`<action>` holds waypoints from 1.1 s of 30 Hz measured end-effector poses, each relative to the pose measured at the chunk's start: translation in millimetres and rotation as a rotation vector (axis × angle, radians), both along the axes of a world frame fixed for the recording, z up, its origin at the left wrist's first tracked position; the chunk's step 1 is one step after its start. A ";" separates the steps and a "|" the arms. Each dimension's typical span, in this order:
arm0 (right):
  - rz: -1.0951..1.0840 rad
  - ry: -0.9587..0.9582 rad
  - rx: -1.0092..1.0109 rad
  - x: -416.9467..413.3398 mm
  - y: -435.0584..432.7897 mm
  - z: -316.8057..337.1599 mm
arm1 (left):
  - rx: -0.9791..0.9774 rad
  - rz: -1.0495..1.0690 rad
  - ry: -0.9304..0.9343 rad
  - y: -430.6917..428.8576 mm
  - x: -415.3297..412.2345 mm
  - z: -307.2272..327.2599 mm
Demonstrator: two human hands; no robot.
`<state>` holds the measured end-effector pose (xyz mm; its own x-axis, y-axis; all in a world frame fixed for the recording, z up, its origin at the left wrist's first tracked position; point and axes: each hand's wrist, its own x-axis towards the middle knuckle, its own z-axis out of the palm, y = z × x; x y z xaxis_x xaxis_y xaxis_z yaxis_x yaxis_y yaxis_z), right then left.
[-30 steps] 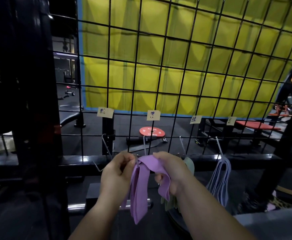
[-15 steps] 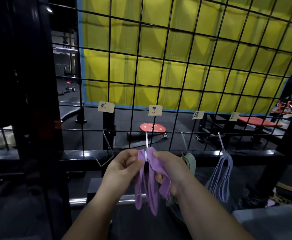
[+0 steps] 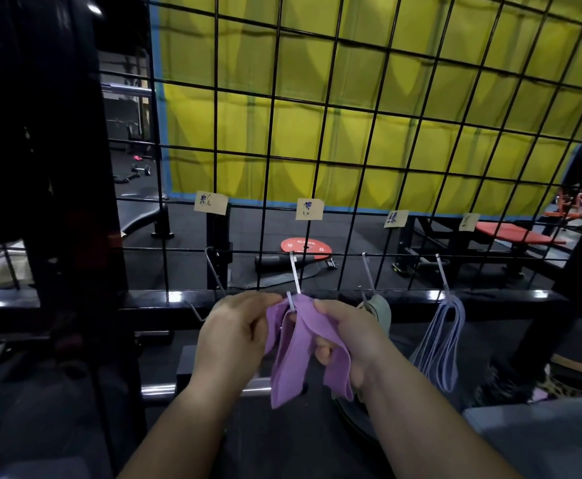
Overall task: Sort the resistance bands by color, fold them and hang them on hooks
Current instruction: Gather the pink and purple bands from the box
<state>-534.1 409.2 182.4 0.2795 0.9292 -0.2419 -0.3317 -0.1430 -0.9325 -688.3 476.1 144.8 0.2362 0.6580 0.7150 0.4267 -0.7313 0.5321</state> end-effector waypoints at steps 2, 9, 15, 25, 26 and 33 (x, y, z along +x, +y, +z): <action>0.023 -0.009 -0.006 1.3 -1.8 -0.7 | 0.018 -0.062 -0.004 -0.2 0.0 -3.2; 0.061 -0.067 0.006 3.5 -3.7 -7.5 | -0.395 -0.297 -0.193 -13.5 8.1 -4.4; 0.081 -0.162 0.030 2.4 -7.8 -11.4 | -0.447 -0.424 -0.209 -19.1 10.8 -1.6; 0.090 -0.125 0.079 1.2 -16.3 -11.3 | -0.478 -0.459 -0.362 -13.0 16.8 -0.9; 0.095 -0.120 0.079 2.1 -16.2 -12.2 | -0.471 -0.460 -0.367 -13.8 17.9 -0.4; 0.047 -0.097 0.068 2.9 -10.8 -13.4 | -0.616 -0.424 -0.576 -17.0 28.8 5.0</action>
<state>-531.2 398.4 168.9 0.2538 0.9553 -0.1518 -0.2342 -0.0915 -0.9679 -659.5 459.1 149.8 0.2615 0.8990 0.3512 -0.2592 -0.2850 0.9228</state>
